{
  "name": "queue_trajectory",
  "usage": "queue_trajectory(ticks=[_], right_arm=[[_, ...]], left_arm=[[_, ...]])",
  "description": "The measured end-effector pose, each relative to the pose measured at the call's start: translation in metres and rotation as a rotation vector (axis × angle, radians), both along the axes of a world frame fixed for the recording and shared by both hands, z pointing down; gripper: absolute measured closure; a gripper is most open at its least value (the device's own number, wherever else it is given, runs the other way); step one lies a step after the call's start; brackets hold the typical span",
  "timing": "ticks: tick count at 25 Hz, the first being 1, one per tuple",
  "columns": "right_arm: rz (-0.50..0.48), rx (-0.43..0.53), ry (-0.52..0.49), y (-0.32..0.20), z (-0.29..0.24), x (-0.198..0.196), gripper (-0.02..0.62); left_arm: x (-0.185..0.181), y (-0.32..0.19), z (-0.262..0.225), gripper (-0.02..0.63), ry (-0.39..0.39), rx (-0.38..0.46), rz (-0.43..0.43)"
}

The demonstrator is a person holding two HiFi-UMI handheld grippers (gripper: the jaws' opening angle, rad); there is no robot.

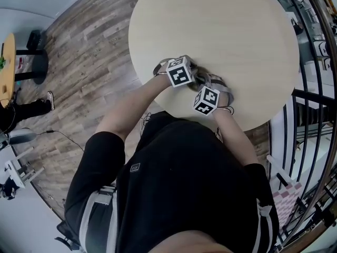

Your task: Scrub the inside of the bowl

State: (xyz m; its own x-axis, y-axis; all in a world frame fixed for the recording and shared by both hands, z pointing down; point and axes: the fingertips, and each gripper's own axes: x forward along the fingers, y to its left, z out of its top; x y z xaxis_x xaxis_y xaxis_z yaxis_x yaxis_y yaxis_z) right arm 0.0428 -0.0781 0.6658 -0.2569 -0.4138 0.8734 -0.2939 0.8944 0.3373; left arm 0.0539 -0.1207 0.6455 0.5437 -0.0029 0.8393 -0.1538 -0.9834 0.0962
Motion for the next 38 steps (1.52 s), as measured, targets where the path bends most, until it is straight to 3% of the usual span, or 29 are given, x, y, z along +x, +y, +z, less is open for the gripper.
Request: queue_trajectory(ticks=[6, 11, 13, 15, 19, 23, 25, 31, 34, 38], right_arm=[[0.079, 0.016, -0.03, -0.019, -0.004, 0.015, 0.551], [0.39, -0.072, -0.293, -0.035, -0.022, 0.028, 0.551], [0.455, -0.07, -0.349, -0.039, -0.031, 0.036, 0.551], [0.46, -0.051, -0.37, -0.039, -0.04, 0.042, 0.551], [0.388, -0.011, -0.355, -0.034, -0.062, 0.049, 0.551], [0.122, -0.003, -0.279, -0.009, -0.07, 0.027, 0.551], [0.029, -0.042, -0.228, 0.005, -0.061, 0.016, 0.551], [-0.124, -0.158, -0.057, 0.029, -0.022, -0.008, 0.551], [-0.16, -0.152, 0.017, 0.03, -0.006, -0.012, 0.551], [-0.087, -0.068, 0.042, 0.009, -0.002, -0.002, 0.551]], left_arm=[[-0.004, 0.005, -0.001, 0.565, 0.026, -0.033, -0.121], [-0.003, -0.001, -0.002, 0.568, 0.076, -0.079, -0.333], [-0.001, -0.006, -0.004, 0.575, 0.092, -0.097, -0.402], [0.002, -0.007, -0.003, 0.575, 0.09, -0.113, -0.427], [0.001, -0.006, 0.0, 0.574, 0.076, -0.127, -0.436], [-0.003, -0.004, 0.0, 0.575, 0.042, -0.11, -0.414], [-0.008, -0.003, 0.003, 0.575, 0.021, -0.102, -0.405], [-0.009, 0.0, 0.0, 0.578, 0.029, -0.102, -0.404], [-0.01, 0.003, 0.001, 0.578, 0.027, -0.088, -0.392], [-0.016, 0.008, 0.004, 0.577, 0.02, -0.108, -0.399]])
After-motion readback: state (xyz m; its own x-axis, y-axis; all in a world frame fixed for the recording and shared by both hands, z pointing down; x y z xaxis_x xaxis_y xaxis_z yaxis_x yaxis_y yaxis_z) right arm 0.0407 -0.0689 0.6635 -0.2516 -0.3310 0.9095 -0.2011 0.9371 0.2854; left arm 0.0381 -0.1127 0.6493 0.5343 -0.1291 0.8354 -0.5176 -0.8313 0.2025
